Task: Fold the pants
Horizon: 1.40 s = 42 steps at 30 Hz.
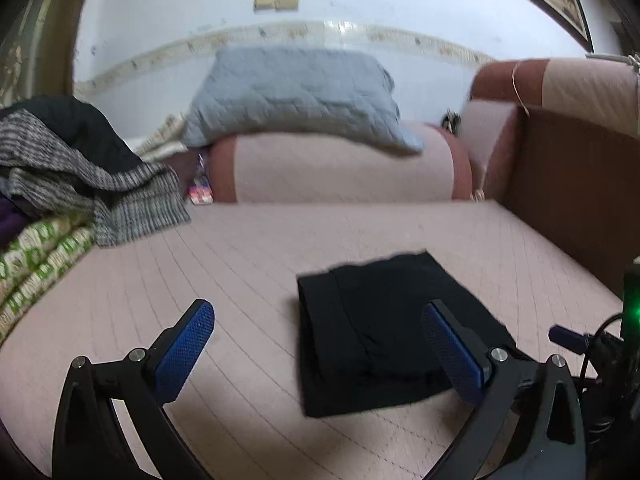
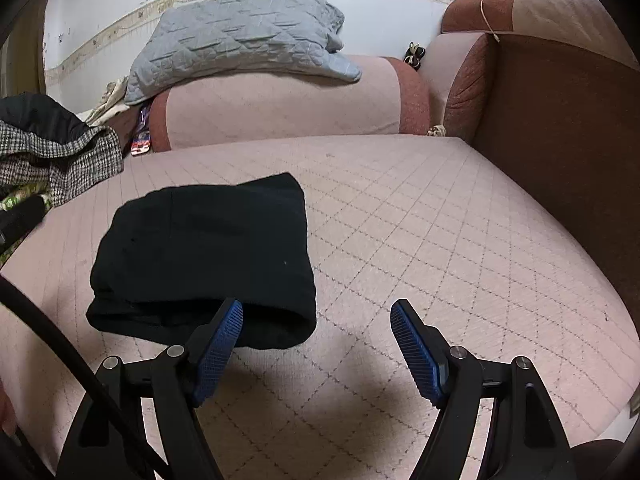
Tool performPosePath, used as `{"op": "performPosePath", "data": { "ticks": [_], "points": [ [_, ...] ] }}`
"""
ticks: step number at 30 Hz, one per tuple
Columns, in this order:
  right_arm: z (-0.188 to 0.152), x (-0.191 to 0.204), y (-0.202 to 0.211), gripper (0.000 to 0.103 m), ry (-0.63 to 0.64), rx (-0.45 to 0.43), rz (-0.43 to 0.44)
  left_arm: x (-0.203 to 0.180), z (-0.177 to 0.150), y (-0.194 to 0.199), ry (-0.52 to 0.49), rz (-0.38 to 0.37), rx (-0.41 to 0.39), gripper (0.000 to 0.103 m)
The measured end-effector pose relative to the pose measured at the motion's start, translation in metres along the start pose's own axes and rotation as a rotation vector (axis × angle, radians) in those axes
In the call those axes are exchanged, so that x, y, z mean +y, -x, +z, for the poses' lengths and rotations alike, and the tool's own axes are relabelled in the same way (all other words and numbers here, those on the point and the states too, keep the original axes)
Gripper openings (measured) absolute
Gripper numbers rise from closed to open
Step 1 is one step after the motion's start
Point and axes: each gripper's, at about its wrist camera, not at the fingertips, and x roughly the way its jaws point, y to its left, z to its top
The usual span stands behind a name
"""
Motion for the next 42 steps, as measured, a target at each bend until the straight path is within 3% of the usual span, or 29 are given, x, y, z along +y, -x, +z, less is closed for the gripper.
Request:
{"op": "performPosePath", "data": {
  "ticks": [13,36,42],
  "points": [
    [-0.006,0.009,-0.013,0.081,0.036,0.023,0.001,0.009,-0.019,-0.036,0.113,-0.025,0.193,0.103],
    [-0.015,0.018,-0.018,0.081,0.073,0.045,-0.004,0.017,-0.023,-0.043,0.117,0.002,0.248,0.103],
    [-0.015,0.019,-0.018,0.081,0.075,0.039,-0.004,0.037,-0.025,-0.053,0.174,0.045,0.283,0.103]
  ]
}}
